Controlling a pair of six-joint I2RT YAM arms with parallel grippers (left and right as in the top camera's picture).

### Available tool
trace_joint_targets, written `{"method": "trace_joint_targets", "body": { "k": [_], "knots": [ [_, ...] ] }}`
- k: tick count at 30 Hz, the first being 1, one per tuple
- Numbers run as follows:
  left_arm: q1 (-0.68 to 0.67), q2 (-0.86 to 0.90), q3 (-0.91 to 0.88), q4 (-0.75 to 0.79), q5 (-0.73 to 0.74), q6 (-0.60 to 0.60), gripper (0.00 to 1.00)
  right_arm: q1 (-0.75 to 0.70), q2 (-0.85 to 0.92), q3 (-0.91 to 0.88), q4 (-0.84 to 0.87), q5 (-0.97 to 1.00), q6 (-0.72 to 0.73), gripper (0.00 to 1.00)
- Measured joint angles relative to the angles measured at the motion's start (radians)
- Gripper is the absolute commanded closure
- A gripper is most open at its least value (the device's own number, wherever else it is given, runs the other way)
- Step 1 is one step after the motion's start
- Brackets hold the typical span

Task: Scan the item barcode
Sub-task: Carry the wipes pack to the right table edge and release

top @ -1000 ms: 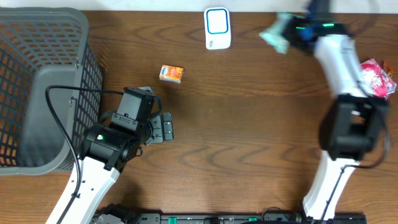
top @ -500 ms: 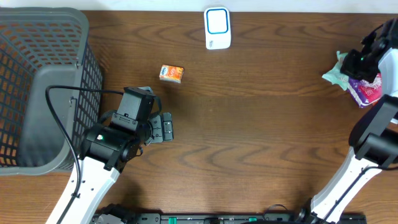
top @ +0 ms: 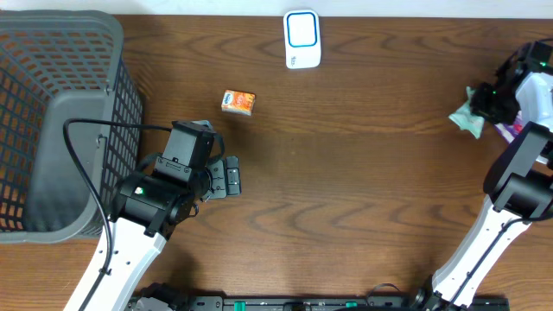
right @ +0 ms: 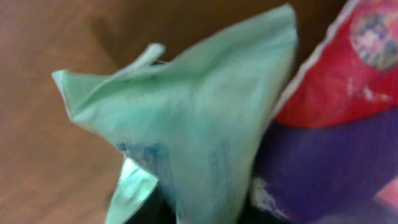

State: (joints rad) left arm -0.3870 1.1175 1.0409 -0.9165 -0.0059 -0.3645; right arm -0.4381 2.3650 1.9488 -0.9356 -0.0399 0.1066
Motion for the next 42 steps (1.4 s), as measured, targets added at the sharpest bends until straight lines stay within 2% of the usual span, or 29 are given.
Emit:
{"method": "trace_joint_targets", "body": {
  "k": [1, 5, 6, 7, 9, 14, 18, 23, 31, 37, 42],
  "knots": [
    [0.0, 0.0, 0.0, 0.0, 0.0, 0.0, 0.02, -0.005, 0.0, 0.014, -0.029, 0.018, 0.0, 0.7],
    [0.0, 0.0, 0.0, 0.0, 0.0, 0.0, 0.02, -0.022, 0.001, 0.135, -0.14, 0.04, 0.005, 0.48],
    [0.0, 0.0, 0.0, 0.0, 0.0, 0.0, 0.02, -0.023, 0.001, 0.185, -0.174, 0.031, 0.01, 0.4],
    [0.0, 0.0, 0.0, 0.0, 0.0, 0.0, 0.02, -0.022, 0.001, 0.227, -0.194, 0.019, 0.008, 0.23],
    [0.0, 0.0, 0.0, 0.0, 0.0, 0.0, 0.02, -0.018, 0.001, 0.318, -0.249, -0.018, 0.011, 0.16],
    [0.0, 0.0, 0.0, 0.0, 0.0, 0.0, 0.02, 0.035, -0.004, 0.508, -0.421, -0.203, 0.011, 0.14],
    [0.0, 0.0, 0.0, 0.0, 0.0, 0.0, 0.02, 0.118, -0.006, 0.529, -0.464, -0.385, 0.011, 0.13],
    [0.0, 0.0, 0.0, 0.0, 0.0, 0.0, 0.02, 0.277, -0.006, 0.485, -0.414, -0.513, 0.011, 0.14],
    [0.0, 0.0, 0.0, 0.0, 0.0, 0.0, 0.02, 0.602, -0.006, 0.335, -0.084, -0.55, 0.02, 0.13],
    [0.0, 0.0, 0.0, 0.0, 0.0, 0.0, 0.02, 0.834, -0.006, 0.199, 0.23, -0.435, 0.114, 0.15],
    [0.0, 0.0, 0.0, 0.0, 0.0, 0.0, 0.02, 0.962, -0.005, 0.112, 0.444, -0.306, 0.199, 0.17]
  ]
}}
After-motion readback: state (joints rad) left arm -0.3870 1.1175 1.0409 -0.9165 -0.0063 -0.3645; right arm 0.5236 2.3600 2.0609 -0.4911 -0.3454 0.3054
